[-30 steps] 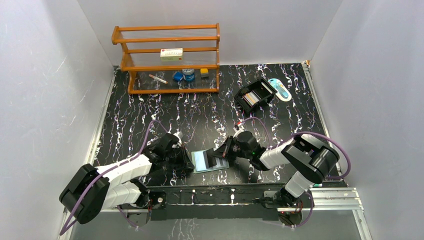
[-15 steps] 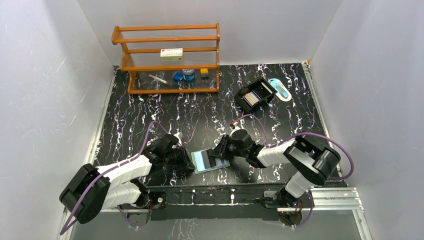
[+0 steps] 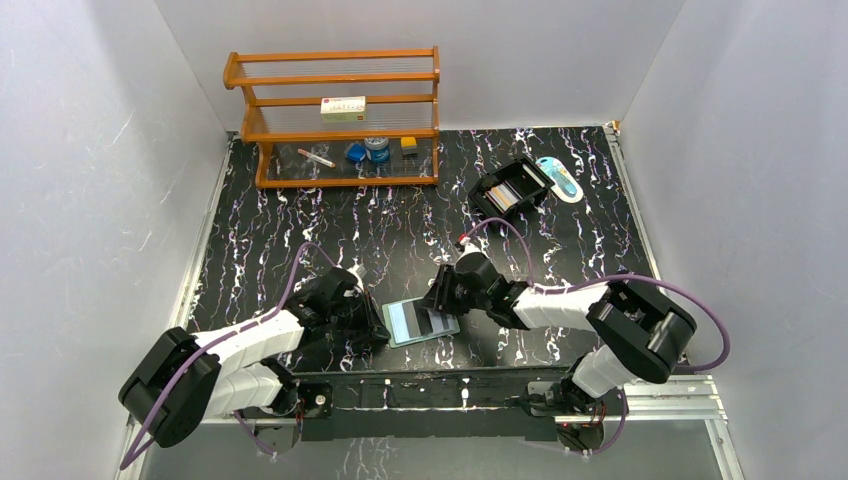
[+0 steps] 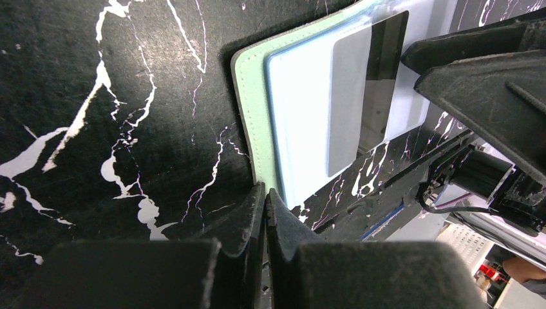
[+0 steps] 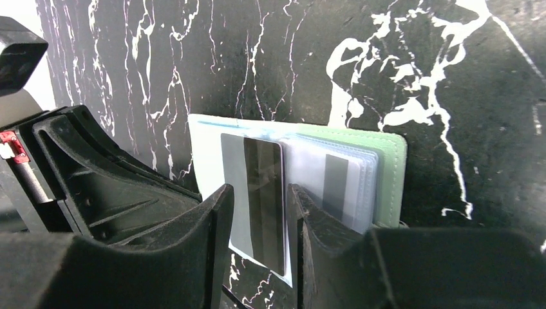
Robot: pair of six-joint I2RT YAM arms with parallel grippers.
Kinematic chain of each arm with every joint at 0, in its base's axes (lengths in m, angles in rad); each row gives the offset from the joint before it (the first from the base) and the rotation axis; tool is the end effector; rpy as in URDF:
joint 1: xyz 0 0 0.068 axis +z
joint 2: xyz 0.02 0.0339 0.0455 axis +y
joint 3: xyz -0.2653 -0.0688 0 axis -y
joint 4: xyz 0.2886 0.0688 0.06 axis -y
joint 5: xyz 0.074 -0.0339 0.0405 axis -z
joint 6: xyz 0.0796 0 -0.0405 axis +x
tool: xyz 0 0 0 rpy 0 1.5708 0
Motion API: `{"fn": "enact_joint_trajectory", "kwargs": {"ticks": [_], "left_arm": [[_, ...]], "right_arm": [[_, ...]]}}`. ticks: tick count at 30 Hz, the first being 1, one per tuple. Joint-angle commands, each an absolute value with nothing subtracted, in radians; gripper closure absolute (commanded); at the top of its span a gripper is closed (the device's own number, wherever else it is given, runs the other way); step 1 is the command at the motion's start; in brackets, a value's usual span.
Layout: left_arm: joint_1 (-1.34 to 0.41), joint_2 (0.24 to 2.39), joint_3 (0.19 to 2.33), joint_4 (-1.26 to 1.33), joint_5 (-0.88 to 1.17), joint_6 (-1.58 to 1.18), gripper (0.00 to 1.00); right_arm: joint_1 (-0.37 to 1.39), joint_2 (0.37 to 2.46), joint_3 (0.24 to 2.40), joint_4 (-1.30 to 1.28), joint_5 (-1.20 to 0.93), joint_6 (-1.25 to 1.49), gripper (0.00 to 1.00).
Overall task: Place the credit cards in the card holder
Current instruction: Insert the credit card into the card holder.
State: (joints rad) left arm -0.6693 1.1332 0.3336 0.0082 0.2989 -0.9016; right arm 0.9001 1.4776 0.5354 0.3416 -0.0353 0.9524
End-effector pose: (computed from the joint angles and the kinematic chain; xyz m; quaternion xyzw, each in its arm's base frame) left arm 0.1872 -0.1780 0.0819 -0.0498 0.9151 -0.3630 0.1682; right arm 0.2093 0.2683 0.0927 0.0149 0.8844 0.3821 0.2676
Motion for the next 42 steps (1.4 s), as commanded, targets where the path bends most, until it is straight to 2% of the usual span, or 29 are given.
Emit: {"fn": "enact_joint_trajectory", "kwargs": {"ticks": [1,20,24,31,37,42], "left_arm": [[-0.670,1.139,0.323,-0.003,0.313,-0.905,0.97],[-0.670,1.181,0.362,0.006,0.316,-0.902,0.97],[-0.670,1.183,0.369,0.002,0.312,-0.899,0.95],[-0.670,1.127,0.416,-0.105,0.258,-0.885,0.79],[-0.670,1.094,0.450,-0.146,0.223,-0.892,0.53],[-0.670,1.153,0.459,-0.126,0.227,-0.891,0.43]], "right_arm": [[0.926,1.514,0.575,0.296,-0.005,0.932,0.57],[0.970,1.600,0.595,0.488,-0.124,0.992,0.59],[0.971,1.602,0.634,0.426,-0.154,0.932,0.59],[0.962,1.476,0.692,0.183,-0.049,0.803,0.53],[0.934,1.393,0.761,-0.065,0.106,0.715,0.44],[0.891,1.371,0.748,-0.108,0.088,0.720,0.36]]}}
